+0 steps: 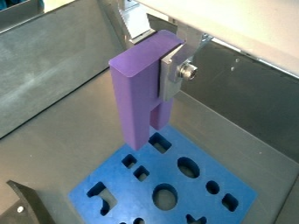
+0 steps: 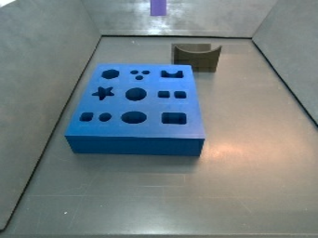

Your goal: Insert the double-square object.

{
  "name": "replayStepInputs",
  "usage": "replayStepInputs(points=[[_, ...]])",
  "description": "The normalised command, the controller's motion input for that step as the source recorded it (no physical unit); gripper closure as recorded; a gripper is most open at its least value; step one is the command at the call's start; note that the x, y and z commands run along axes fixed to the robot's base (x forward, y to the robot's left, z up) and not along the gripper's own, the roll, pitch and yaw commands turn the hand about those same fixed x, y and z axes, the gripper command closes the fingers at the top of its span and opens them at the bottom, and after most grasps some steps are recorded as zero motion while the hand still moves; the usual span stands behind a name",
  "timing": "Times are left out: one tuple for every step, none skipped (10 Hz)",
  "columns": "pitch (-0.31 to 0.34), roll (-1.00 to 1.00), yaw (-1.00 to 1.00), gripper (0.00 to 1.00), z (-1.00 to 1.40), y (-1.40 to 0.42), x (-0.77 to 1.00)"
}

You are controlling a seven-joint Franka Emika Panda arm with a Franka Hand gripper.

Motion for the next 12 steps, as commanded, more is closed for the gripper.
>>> replayStepInputs(points=[[-0.004,0.0,0.0,1.0,0.0,0.0,-0.01],[-0.014,0.0,-0.72,1.0,-0.12,0.0,0.0],[0.0,0.0,-1.0,1.0,-0.51,0.0,0.0],[0.0,0.0,-1.0,1.0,-0.51,0.0,0.0],[0.0,0.0,-1.0,1.0,-0.53,0.0,0.0],[0.0,0.0,-1.0,1.0,-0.55,0.0,0.0],[-0.006,0.0,-1.0,1.0,-0.58,0.0,0.0],[-0.043,-0.01,-1.0,1.0,-0.61,0.0,-0.01],[-0.066,-0.03,-1.0,1.0,-0.58,0.0,0.0],[-0.09,-0.07,-1.0,1.0,-0.5,0.0,0.0],[-0.076,-0.05,-1.0,1.0,-0.52,0.0,0.0],[-0.044,-0.03,-1.0,1.0,-0.56,0.0,0.0]])
